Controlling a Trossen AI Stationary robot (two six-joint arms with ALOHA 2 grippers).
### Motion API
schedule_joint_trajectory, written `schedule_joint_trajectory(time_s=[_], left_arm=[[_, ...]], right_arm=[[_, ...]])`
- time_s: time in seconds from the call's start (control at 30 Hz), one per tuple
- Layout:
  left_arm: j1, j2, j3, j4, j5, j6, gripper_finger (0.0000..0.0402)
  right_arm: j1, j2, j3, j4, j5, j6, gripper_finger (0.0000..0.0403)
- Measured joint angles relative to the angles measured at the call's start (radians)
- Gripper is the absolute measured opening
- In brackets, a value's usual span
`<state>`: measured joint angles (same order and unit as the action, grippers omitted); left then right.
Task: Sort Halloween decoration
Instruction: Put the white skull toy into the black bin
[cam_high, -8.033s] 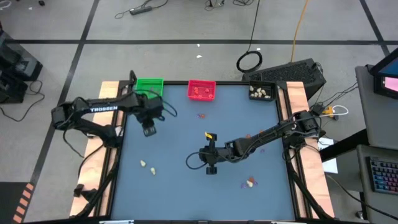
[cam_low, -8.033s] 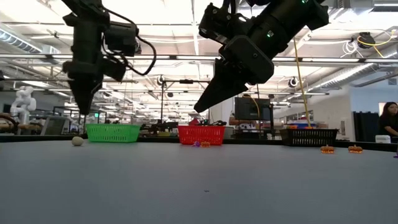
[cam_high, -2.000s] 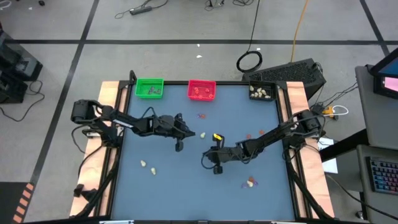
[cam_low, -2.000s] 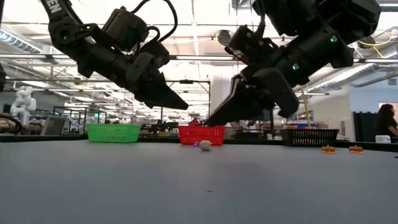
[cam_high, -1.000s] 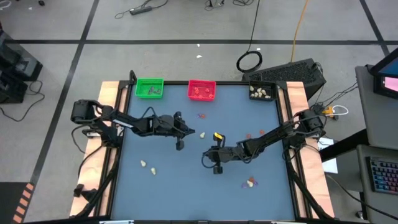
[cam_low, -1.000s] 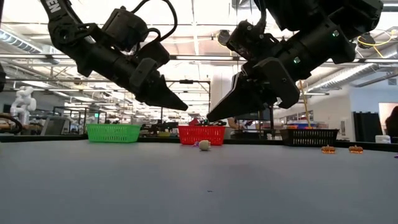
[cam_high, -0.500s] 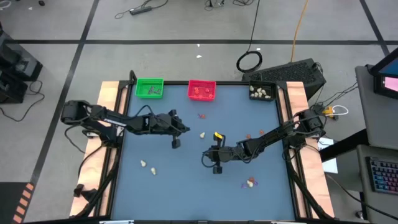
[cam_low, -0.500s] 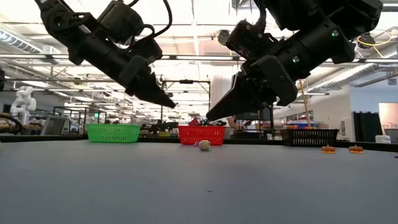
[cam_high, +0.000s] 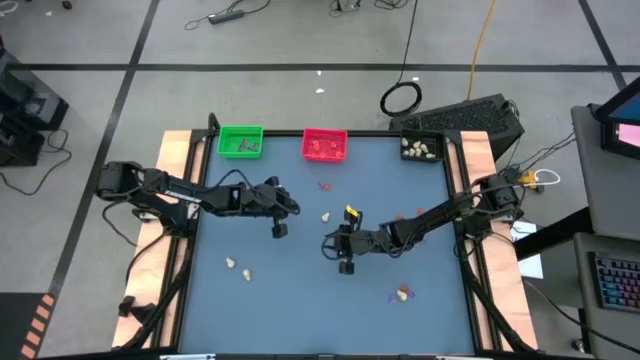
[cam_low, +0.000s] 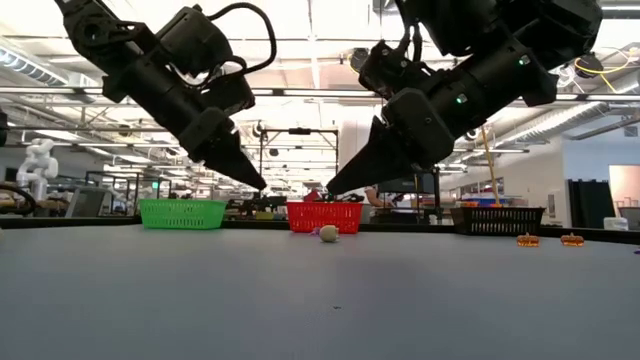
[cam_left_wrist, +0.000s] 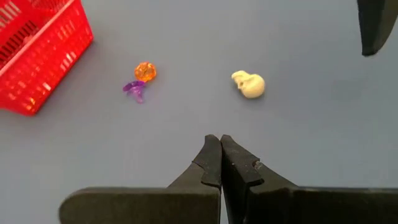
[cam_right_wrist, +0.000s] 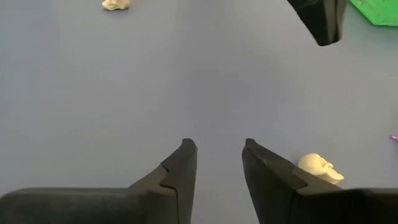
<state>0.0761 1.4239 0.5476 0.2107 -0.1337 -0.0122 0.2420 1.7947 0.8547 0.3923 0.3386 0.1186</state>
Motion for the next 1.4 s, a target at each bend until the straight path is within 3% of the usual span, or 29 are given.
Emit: schedule_joint_trajectory(time_s=[0.53,0.83,0.97,1.13,1.2,1.27,1.4], left_arm=[[0.0,0.0,0.0,-0.009,-0.006,-0.008,0.0],[0.0,0.0,0.0,-0.01,-0.006,-0.009,0.0],[0.0,0.0,0.0,-0.01,-0.006,-0.009,0.0],[-0.001,0.0,0.0,-0.01,-0.006,-0.009,0.0],[-0.004,0.0,0.0,-0.01,-0.006,-0.009,0.0],[-0.01,0.0,0.0,-0.01,-0.005,-0.009,0.0],[-0.022,0.001,0.0,-0.01,-0.005,-0.009,0.0]], right_arm=[[-0.042,0.001,0.0,0.0,-0.002,0.072,0.0136],[-0.126,0.011,0.001,0.002,0.002,0.108,0.0223],[-0.172,0.054,0.001,0.001,-0.002,0.107,0.0242],[-0.216,0.121,0.001,0.066,-0.013,0.101,0.0237],[-0.231,0.143,0.001,0.102,-0.071,0.099,0.0228],[-0.242,0.161,0.001,0.127,-0.125,0.099,0.0217],[-0.246,0.18,0.001,0.14,-0.13,0.103,0.0183]])
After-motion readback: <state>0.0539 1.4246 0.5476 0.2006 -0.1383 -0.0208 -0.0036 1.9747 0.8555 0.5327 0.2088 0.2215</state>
